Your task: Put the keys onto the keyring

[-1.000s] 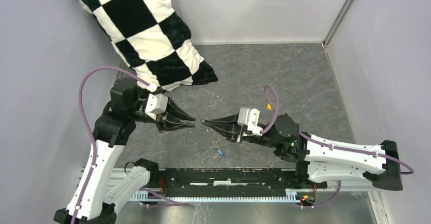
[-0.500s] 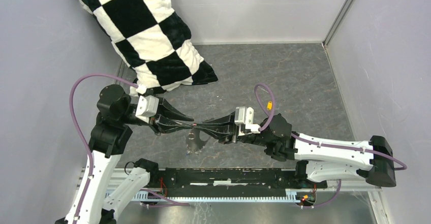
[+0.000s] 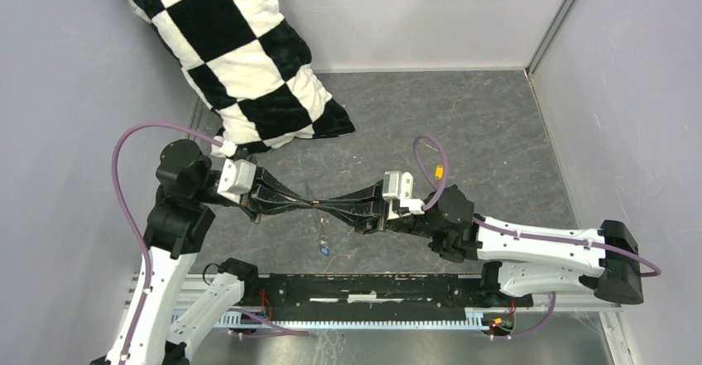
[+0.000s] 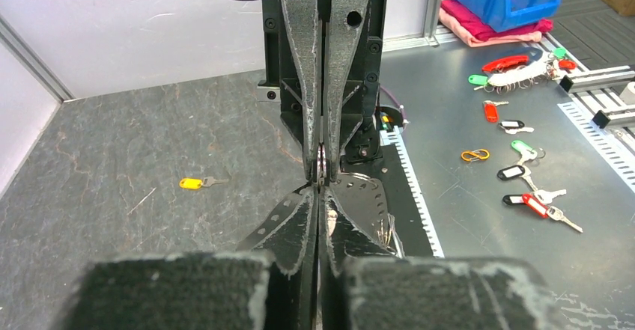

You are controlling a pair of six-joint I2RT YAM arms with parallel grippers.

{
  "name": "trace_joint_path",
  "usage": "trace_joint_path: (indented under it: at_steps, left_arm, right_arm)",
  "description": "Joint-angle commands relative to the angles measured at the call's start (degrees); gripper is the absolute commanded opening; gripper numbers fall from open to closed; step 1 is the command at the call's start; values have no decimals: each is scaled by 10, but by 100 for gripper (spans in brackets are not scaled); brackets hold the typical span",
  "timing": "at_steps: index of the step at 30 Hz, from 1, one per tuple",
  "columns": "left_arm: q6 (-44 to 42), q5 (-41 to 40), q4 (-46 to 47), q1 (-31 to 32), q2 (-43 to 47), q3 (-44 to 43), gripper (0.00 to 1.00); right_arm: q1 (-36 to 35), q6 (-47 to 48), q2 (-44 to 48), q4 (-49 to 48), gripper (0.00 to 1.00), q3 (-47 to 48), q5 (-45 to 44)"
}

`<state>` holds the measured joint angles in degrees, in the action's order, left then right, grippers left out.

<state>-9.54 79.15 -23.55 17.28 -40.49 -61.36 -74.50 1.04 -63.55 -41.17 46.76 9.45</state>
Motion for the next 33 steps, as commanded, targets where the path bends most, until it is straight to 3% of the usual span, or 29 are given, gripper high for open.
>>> trace_joint_path:
  at_steps: [1, 3, 7, 16, 18, 22, 24, 28, 33]
  left_arm:
    - [16, 12, 15, 2, 8, 1, 2]
    - [6, 2, 8, 2, 13, 4, 2]
    - [-85, -16, -67, 2, 18, -3, 2]
    - [-323, -80, -113, 2, 63, 24, 2]
    - [-327, -85, -113, 2, 59, 23, 2]
    - [-292, -78, -114, 2, 46, 20, 2]
    - [-253, -74, -115, 2, 43, 24, 2]
    - [-148, -117, -118, 1, 31, 53, 2]
    - [-188, -141, -153, 1, 0, 64, 2]
  right_arm:
    - [3, -10, -6, -24, 2, 18, -19]
    - [4, -5, 0, 18, 14, 31, -33]
    - [13, 39, 28, 149, 24, 69, -52]
    - [19, 163, 47, 424, 31, 168, -10]
    - [19, 175, 35, 455, 29, 189, -1]
    - [20, 169, 16, 435, 2, 197, -1]
    - [19, 163, 13, 417, 0, 191, -7]
    - [30, 147, 19, 417, 0, 176, -46]
    - [79, 68, 51, 447, 30, 80, -124]
